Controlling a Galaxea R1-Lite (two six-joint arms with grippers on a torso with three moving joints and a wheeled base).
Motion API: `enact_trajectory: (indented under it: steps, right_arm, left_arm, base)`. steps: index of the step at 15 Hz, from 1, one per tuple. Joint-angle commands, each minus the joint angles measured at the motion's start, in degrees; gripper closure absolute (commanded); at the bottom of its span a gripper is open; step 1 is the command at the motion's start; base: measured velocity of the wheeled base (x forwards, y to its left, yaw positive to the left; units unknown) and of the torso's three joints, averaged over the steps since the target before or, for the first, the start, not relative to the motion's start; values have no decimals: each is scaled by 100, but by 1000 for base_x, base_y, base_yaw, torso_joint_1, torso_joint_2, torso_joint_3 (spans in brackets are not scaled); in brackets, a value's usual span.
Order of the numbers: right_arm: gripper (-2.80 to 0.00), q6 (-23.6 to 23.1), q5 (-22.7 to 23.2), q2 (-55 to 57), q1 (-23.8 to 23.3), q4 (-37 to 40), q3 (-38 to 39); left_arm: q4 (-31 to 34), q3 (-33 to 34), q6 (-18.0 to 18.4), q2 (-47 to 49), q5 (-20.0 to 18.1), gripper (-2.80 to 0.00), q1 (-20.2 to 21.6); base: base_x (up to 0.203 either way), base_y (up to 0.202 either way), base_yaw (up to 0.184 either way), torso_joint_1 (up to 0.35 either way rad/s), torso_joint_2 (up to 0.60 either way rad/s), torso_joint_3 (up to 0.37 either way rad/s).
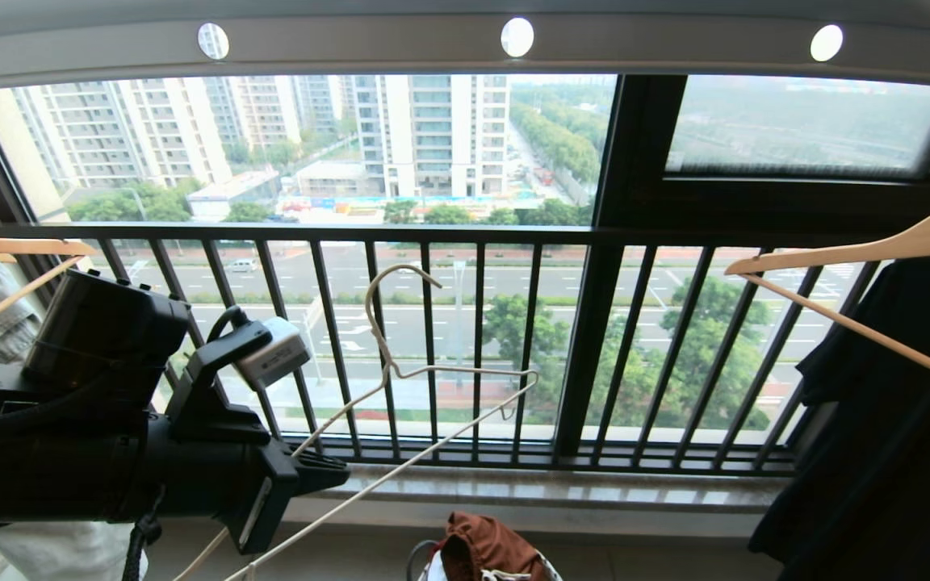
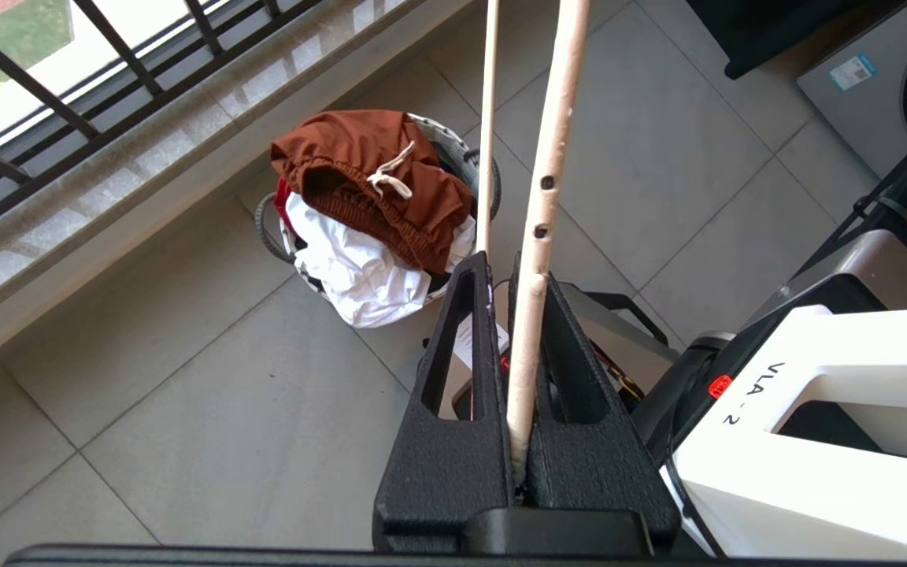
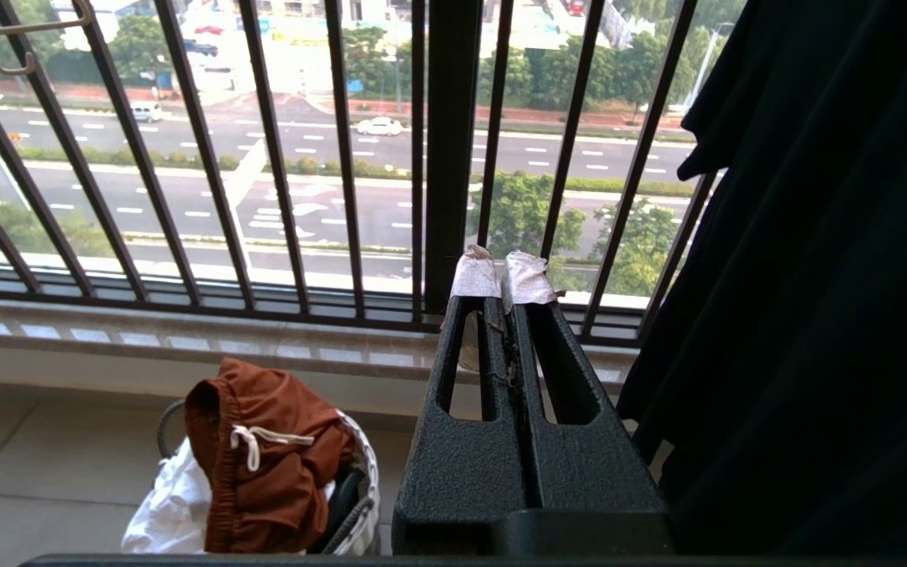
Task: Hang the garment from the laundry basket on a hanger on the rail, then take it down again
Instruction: Pick up the clothes rack on the clothesline
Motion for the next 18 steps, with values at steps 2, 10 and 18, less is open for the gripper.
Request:
enact_trajectory:
  steps: [2,10,18]
  right_arm:
    - [0,-3,-2,7,2,-1,0]
    - [0,-12,7,7,2,-1,0]
    - [0,-29,7,7,2,-1,0]
  left_arm:
    - [5,68,-2,27,-8,0,-115]
    - [-4,86,-5,21,-1,0,-161]
    - [-13,130,-2,53,-1,0,-188]
  base:
    - [0,0,0,0,0,0]
    - [0,0,0,0,0,0]
    - [0,0,0,0,0,0]
